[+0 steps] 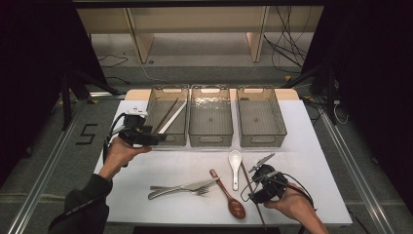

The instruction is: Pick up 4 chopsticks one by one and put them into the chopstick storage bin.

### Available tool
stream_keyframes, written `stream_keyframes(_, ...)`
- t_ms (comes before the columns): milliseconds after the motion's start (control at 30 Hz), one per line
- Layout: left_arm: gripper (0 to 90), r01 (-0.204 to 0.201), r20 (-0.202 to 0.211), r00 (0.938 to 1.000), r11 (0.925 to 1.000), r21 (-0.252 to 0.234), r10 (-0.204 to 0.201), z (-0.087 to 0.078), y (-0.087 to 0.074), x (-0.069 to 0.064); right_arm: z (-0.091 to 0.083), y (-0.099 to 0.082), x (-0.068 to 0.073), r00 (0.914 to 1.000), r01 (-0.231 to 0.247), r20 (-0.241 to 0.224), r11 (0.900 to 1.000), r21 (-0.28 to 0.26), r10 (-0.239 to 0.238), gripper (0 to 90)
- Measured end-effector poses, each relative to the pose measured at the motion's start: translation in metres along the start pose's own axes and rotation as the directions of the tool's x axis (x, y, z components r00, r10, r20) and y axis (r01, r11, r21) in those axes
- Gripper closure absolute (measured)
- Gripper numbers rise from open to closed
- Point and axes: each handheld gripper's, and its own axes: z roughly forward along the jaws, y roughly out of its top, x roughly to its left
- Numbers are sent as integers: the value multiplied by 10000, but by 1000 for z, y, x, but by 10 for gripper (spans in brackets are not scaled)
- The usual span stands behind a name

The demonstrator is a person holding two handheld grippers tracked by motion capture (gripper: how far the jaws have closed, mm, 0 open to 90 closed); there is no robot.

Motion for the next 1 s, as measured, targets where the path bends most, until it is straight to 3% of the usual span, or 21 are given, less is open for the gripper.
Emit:
stream_keyframes(167, 237, -287, 408, 9987, 9992, -283, 298, -6, -8, -13, 6, 5, 0, 10000, 44, 8, 9988, 485, -44, 428)
stream_keyframes(400, 228, -665, 718, 9952, 9978, -54, 667, -7, -19, -29, 13, 10, -6, 9997, -81, -242, 9960, 892, 103, 490)
stream_keyframes(700, 226, -732, 765, 9943, 9971, -186, 744, -15, -31, -36, 20, 18, -4, 9995, 244, -223, 9905, 1356, -216, 558)
stream_keyframes(800, 228, -726, 827, 9939, 9973, -60, 729, -14, -37, -39, 22, 18, -3, 9992, 373, -179, 9880, 1498, -350, 594)
stream_keyframes(1000, 228, -1080, 725, 9918, 9936, 321, 1054, -12, -44, -45, 24, 18, -6, 9990, 448, 12, 9831, 1774, -457, 657)
